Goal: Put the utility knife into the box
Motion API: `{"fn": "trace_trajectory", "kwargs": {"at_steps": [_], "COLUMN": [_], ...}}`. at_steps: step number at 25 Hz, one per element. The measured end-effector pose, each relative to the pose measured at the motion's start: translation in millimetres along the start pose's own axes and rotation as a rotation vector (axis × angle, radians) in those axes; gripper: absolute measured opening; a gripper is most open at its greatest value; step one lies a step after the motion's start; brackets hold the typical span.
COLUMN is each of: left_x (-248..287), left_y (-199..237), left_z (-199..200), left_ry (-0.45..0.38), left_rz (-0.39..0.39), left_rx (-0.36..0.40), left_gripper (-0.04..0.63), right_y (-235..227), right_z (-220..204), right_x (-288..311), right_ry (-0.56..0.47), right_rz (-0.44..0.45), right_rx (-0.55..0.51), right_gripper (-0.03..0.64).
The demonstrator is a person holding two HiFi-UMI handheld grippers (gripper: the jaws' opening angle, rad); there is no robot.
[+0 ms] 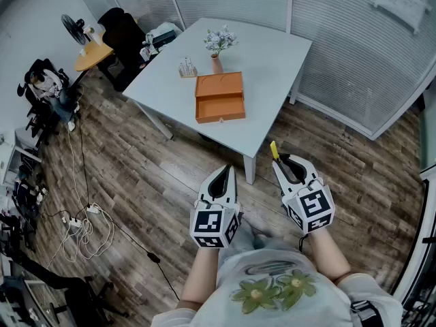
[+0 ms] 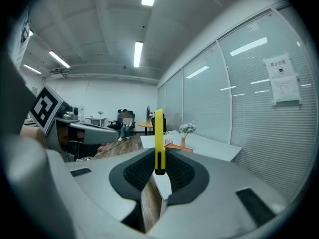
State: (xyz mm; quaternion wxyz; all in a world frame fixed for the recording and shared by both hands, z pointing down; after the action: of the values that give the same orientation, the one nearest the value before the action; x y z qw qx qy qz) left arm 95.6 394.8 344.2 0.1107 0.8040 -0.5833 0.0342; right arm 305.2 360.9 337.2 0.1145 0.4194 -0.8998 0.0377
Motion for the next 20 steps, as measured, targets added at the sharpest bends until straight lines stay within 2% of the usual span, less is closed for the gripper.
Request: {"fn": "trace_trajectory", "kwargs": {"at_steps": [20], "left_x": [128], "left_y": [142], "left_z": [42], "left_ry": [0.009], "left_rz": [-0.050], "left_rx": [0.003], "left_gripper": [0.002], "right_y": [-31], "right_z": [49], "right_x": [184], "right_ry": [0.004], "right_rz": [-0.031], "right_rx": [0.002], "right_gripper": [0.071]}}
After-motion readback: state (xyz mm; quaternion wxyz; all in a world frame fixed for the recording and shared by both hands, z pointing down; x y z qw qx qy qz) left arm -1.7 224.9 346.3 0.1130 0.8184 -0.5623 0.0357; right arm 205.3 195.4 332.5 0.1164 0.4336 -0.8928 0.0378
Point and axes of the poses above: the fingertips, and each gripper's own axes: x forward along the fingers, y to its left, z out of its top, the point moved 10 cm from there along -x, backward along the fingers, and after that the axes turned 2 degrees about z, right-handed, at the moved point
